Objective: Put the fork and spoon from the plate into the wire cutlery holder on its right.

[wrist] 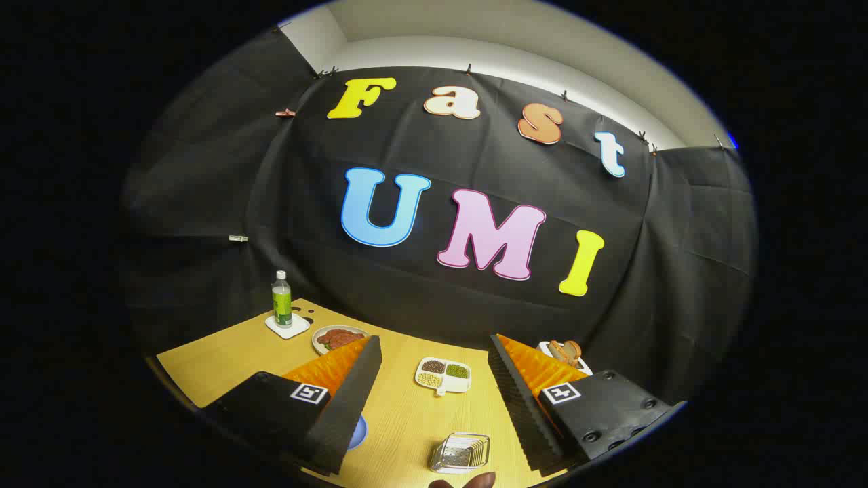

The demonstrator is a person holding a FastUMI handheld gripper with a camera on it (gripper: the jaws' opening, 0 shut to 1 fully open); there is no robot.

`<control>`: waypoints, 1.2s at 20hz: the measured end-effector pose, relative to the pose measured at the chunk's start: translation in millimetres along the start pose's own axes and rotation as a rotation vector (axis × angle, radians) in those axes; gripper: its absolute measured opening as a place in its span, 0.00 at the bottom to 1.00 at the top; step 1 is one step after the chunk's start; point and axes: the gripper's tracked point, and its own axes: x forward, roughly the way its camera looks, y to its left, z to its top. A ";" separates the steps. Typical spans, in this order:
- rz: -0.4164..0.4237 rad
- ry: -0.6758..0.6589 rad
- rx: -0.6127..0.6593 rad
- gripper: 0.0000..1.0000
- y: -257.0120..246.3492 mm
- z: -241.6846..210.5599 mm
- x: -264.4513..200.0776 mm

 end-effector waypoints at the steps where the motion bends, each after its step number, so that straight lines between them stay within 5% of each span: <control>1: 0.004 -0.001 0.004 0.98 1.8 0.8 -1.3; 19: 0.009 0.031 0.057 0.98 3.1 -7.0 -7.9; 24: 0.116 0.156 0.055 0.98 36.1 -31.9 -3.2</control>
